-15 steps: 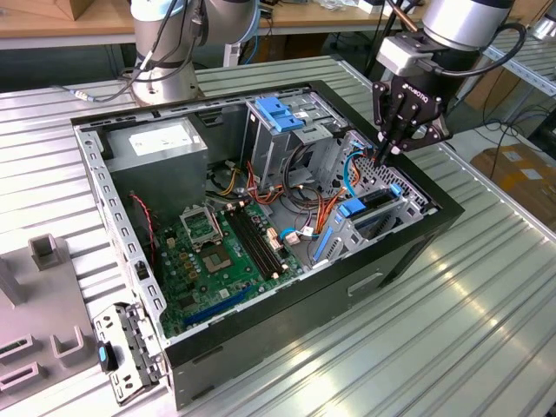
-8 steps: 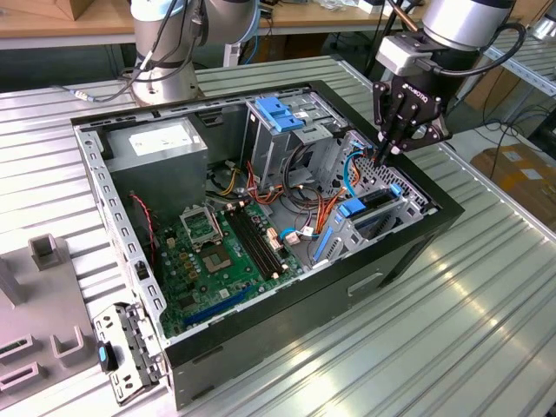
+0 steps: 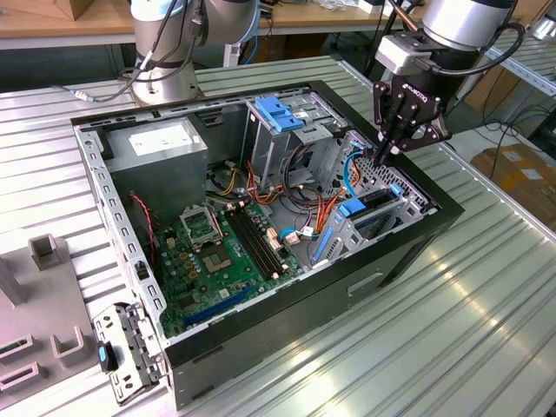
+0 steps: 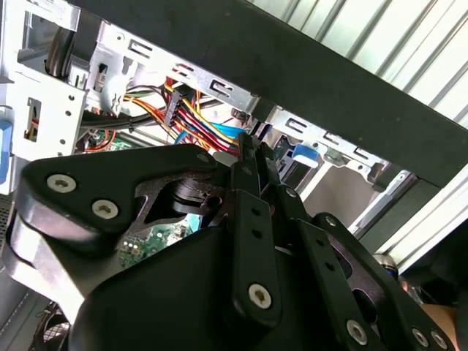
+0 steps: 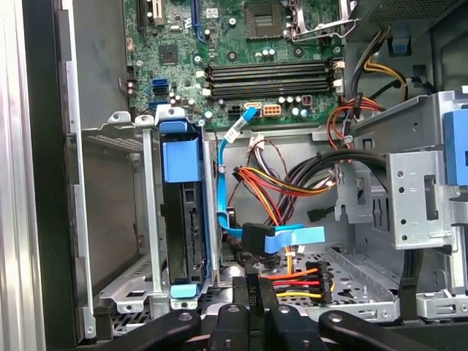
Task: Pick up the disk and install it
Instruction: 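Insert the first disk wire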
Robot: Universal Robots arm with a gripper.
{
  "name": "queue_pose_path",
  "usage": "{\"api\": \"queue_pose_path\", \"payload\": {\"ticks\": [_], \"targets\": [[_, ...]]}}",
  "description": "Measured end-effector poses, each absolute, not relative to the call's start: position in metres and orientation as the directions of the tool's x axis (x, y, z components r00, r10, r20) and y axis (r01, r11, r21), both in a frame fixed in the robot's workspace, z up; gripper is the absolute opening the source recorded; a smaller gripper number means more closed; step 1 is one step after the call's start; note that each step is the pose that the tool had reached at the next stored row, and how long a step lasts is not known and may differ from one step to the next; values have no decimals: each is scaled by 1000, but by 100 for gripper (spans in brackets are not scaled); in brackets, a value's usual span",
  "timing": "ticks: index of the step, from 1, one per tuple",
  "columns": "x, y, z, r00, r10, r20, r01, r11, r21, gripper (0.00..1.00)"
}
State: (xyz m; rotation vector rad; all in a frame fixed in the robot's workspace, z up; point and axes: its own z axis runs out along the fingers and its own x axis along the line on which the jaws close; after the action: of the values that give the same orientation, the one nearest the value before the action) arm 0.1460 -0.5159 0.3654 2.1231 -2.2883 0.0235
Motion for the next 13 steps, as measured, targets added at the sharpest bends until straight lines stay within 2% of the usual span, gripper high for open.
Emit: {"api": "queue_pose_path", "payload": {"ticks": [13], "targets": [[146, -516, 365, -102, -994, 25, -995, 102, 3, 17]]}}
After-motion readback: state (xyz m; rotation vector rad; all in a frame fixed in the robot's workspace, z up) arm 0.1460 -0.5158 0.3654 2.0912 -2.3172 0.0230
